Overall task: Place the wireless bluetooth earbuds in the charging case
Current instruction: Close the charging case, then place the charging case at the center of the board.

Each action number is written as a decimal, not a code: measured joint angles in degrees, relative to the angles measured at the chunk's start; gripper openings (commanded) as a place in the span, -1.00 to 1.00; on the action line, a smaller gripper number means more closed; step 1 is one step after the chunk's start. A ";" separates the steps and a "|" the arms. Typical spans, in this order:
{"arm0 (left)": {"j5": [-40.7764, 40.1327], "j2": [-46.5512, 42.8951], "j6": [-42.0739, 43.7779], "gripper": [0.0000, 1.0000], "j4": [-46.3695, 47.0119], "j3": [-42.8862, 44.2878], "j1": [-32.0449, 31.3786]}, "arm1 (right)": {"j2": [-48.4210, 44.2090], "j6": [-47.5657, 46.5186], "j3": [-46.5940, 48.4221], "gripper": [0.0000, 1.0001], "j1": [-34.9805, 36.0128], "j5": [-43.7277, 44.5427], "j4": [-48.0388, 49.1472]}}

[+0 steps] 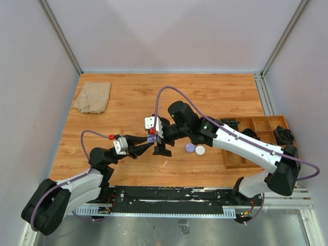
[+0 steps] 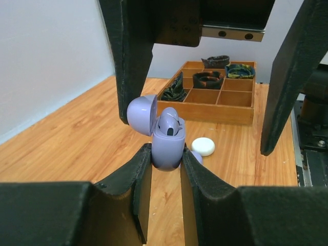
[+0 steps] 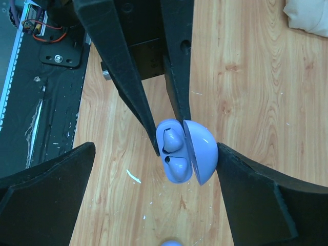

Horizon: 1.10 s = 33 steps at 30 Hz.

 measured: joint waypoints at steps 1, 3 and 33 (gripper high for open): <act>-0.31 0.00 -0.02 -1.00 -0.61 0.13 0.00 | -0.02 -0.11 0.00 1.00 0.00 -0.28 -0.52; -0.61 0.00 -0.09 -0.99 -1.60 0.33 0.00 | -0.11 -0.35 0.02 1.00 -0.07 -0.37 -0.90; -9.68 9.66 -31.63 -0.85 -19.85 9.35 -1.14 | -21.05 11.17 -20.20 0.98 -0.42 29.77 5.46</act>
